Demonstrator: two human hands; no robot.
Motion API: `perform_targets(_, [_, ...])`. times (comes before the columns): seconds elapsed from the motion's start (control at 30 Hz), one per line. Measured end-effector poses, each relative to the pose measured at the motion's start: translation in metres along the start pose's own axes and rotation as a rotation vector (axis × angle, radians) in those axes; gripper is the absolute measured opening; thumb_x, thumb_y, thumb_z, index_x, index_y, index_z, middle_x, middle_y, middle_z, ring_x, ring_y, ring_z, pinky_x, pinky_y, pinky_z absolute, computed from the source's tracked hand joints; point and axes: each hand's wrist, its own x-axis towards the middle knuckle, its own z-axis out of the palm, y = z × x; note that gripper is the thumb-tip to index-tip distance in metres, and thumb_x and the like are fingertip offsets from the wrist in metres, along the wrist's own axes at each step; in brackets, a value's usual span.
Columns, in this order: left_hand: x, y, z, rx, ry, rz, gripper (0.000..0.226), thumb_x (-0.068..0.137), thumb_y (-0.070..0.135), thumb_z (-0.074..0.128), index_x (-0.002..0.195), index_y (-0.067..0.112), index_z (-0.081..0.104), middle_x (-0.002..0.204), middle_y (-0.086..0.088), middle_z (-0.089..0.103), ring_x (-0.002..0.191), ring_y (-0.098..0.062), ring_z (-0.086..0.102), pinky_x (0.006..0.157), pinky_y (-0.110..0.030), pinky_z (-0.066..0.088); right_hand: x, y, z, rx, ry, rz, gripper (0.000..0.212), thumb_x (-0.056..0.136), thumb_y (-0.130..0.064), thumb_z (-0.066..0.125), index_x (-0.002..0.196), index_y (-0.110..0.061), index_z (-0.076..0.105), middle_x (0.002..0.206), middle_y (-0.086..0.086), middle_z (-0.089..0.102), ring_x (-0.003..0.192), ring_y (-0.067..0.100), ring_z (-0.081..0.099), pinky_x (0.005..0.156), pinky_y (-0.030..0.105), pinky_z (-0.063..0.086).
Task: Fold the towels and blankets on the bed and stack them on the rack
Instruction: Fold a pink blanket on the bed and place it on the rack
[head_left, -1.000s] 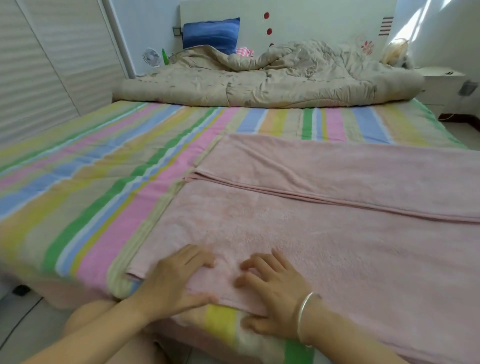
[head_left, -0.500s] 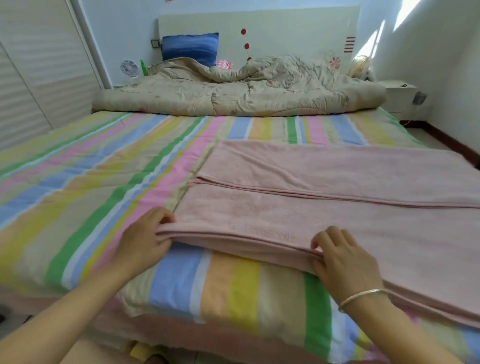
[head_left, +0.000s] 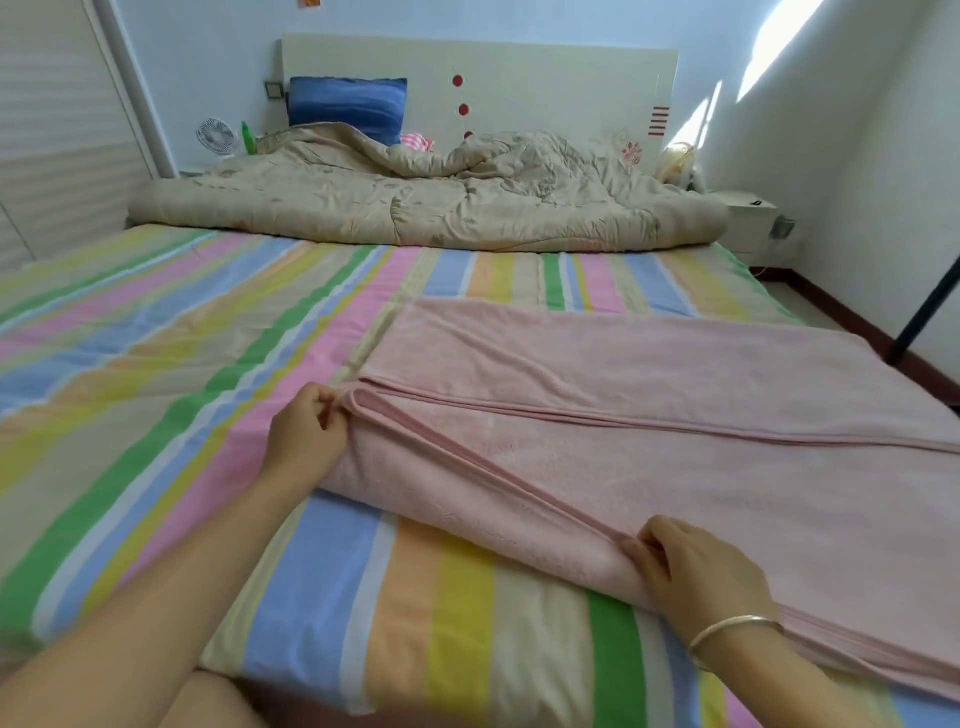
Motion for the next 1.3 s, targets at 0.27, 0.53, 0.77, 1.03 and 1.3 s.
perform_targets(0.27, [0.014, 0.010, 0.019, 0.009, -0.046, 0.006, 0.005, 0.091, 0.013, 0.057, 0.095, 0.017, 0.057, 0.093, 0.000, 0.062, 0.089, -0.018, 0.056, 0.073, -0.031, 0.039, -0.002, -0.002, 0.014, -0.057, 0.265, -0.207, 0.024, 0.083, -0.056, 0.050, 0.076, -0.035, 0.058, 0.061, -0.018, 0.056, 0.044, 0.007, 0.055, 0.039, 0.018, 0.019])
perform_targets(0.53, [0.008, 0.003, 0.023, 0.117, -0.107, 0.069, 0.013, 0.090, 0.032, 0.066, 0.090, 0.019, 0.061, 0.086, 0.003, 0.066, 0.085, -0.025, 0.059, 0.075, -0.039, 0.047, -0.003, 0.005, 0.019, 0.142, 0.167, -0.238, 0.019, 0.084, -0.054, 0.046, 0.086, -0.036, 0.052, 0.086, -0.018, 0.051, 0.060, 0.004, 0.055, 0.041, 0.014, 0.025])
perform_targets(0.77, [-0.002, -0.003, 0.019, 0.147, 0.032, 0.134, 0.014, 0.096, 0.032, 0.055, 0.097, 0.019, 0.051, 0.089, -0.004, 0.064, 0.083, -0.034, 0.058, 0.065, -0.038, 0.042, -0.012, 0.017, 0.021, 0.081, 0.203, -0.144, 0.027, 0.087, -0.054, 0.049, 0.076, -0.029, 0.052, 0.076, -0.012, 0.050, 0.062, 0.013, 0.055, 0.043, 0.023, 0.028])
perform_targets(1.03, [-0.006, 0.006, 0.017, 0.234, 0.143, 0.149, 0.020, 0.099, 0.035, 0.049, 0.101, 0.015, 0.045, 0.087, -0.015, 0.064, 0.081, -0.040, 0.058, 0.062, -0.040, 0.038, -0.010, 0.017, 0.024, 0.130, 0.437, -0.014, 0.020, 0.079, -0.033, 0.074, 0.081, -0.019, 0.060, 0.063, -0.003, 0.058, 0.056, 0.028, 0.059, 0.047, 0.028, 0.037])
perform_targets(1.3, [0.004, 0.006, 0.012, 0.205, 0.157, 0.214, 0.018, 0.098, 0.033, 0.052, 0.097, 0.015, 0.047, 0.081, -0.008, 0.061, 0.075, -0.037, 0.055, 0.061, -0.042, 0.042, 0.006, 0.032, 0.013, 0.143, 0.439, -0.041, 0.039, 0.086, -0.057, 0.037, 0.070, -0.025, 0.053, 0.067, -0.007, 0.053, 0.061, 0.024, 0.055, 0.047, 0.028, 0.035])
